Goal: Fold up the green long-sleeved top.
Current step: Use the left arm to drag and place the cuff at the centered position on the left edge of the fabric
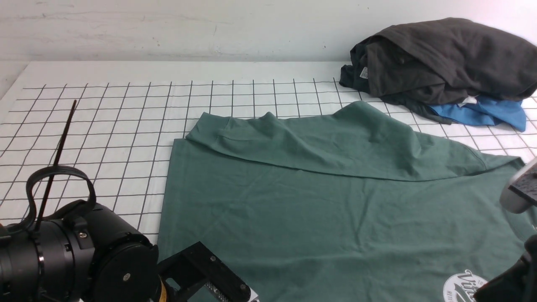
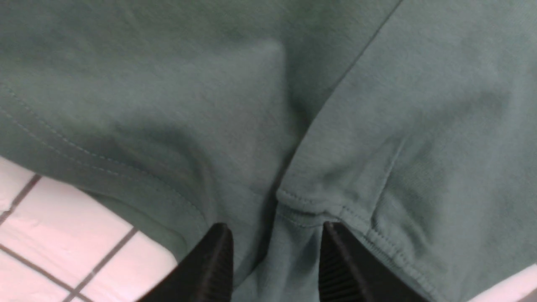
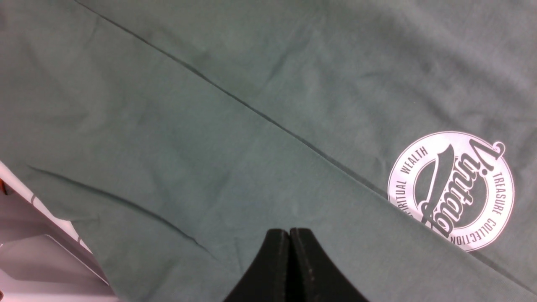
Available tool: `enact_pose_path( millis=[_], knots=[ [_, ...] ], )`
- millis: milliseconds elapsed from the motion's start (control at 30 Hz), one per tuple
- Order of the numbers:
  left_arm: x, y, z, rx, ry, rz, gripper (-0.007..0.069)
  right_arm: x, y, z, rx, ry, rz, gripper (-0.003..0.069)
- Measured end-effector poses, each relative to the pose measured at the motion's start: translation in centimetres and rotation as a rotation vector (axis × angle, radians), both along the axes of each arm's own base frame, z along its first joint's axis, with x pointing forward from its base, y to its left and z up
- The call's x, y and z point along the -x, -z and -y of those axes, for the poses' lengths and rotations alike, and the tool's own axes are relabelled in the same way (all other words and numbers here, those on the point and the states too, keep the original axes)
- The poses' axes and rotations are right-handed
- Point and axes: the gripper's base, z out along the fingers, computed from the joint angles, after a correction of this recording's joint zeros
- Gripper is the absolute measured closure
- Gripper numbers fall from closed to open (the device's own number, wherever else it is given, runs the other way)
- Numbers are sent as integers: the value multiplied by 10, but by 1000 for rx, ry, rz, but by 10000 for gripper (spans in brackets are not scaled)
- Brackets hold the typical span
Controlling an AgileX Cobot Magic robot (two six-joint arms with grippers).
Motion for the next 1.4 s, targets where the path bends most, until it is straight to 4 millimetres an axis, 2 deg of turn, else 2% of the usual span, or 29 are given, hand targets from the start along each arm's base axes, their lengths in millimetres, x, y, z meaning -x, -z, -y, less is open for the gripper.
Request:
enact_pose_path(
  millis=[133, 433, 567, 667, 833, 867, 1033, 1133, 1233, 1300, 1333, 1400],
  knots=[
    [1, 0, 0, 5, -7, -7, 363, 0, 0, 0, 0, 0, 0, 673],
    [0, 8, 4, 1, -31, -57, 509, 0, 0, -1, -15, 2, -5, 673],
    [-1, 18, 5, -33, -26, -85, 526, 0, 0, -2, -21, 2, -7, 673],
    [-1, 18, 4, -46, -17, -84, 495, 0, 0, -2, -21, 2, -7, 673],
    [-1, 17, 3, -49, -12, -81, 384, 0, 0, -2, -21, 3, -6, 673],
    [-1, 17, 3, -49, -12, -81, 336, 0, -1, -2, -22, 4, -3, 673],
    [-2, 17, 3, -45, -12, -75, 312, -1, -1, -2, -26, 6, 7, 673],
    [-2, 17, 3, -45, -13, -75, 365, -1, -1, -2, -26, 6, 7, 673],
    [-2, 19, 4, -48, -13, -79, 469, -1, -1, -2, -26, 6, 7, 673],
    [-2, 19, 4, -50, -13, -81, 508, -1, -1, -2, -26, 6, 7, 673],
    [-2, 20, 4, -52, -13, -83, 569, -1, -1, -2, -26, 6, 7, 673],
    [-2, 20, 4, -52, -13, -83, 610, -1, -1, -2, -26, 6, 7, 673]
  ],
)
